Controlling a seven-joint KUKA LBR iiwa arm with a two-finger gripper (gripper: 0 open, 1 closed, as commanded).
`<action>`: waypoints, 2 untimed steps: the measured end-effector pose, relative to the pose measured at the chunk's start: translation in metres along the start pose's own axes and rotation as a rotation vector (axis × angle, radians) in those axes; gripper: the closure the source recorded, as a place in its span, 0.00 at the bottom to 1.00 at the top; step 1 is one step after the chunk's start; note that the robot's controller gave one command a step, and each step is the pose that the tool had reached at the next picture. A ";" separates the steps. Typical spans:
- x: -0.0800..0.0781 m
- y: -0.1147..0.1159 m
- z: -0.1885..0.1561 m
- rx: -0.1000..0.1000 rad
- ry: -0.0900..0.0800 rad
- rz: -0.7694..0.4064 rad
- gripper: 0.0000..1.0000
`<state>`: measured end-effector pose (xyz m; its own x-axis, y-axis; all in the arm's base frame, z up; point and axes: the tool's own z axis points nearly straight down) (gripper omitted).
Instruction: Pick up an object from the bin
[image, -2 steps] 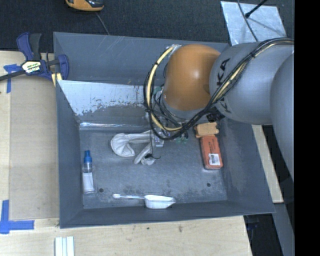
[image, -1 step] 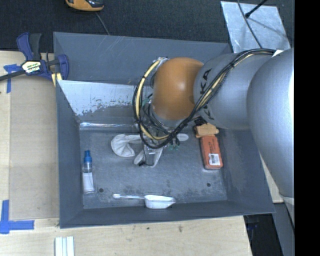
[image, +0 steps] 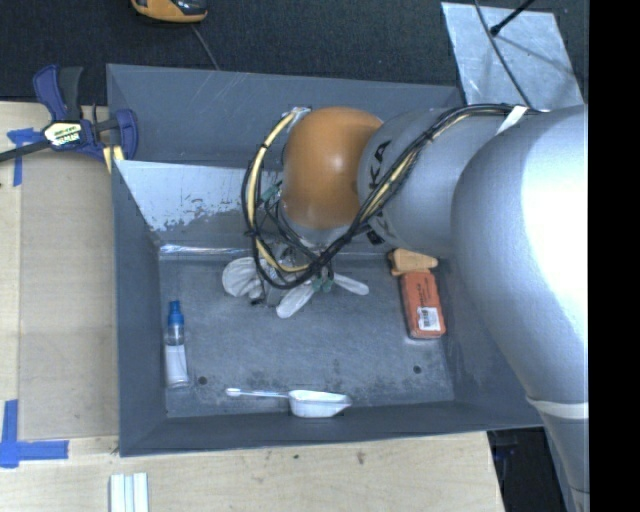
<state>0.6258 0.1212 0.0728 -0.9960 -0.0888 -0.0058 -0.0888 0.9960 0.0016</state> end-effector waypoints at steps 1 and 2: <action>0.000 0.000 0.000 0.000 0.000 0.000 1.00; 0.026 -0.016 -0.187 0.002 -0.006 -0.026 1.00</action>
Offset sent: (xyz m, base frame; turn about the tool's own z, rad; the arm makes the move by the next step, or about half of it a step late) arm -0.0276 -0.0177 0.1809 -0.0269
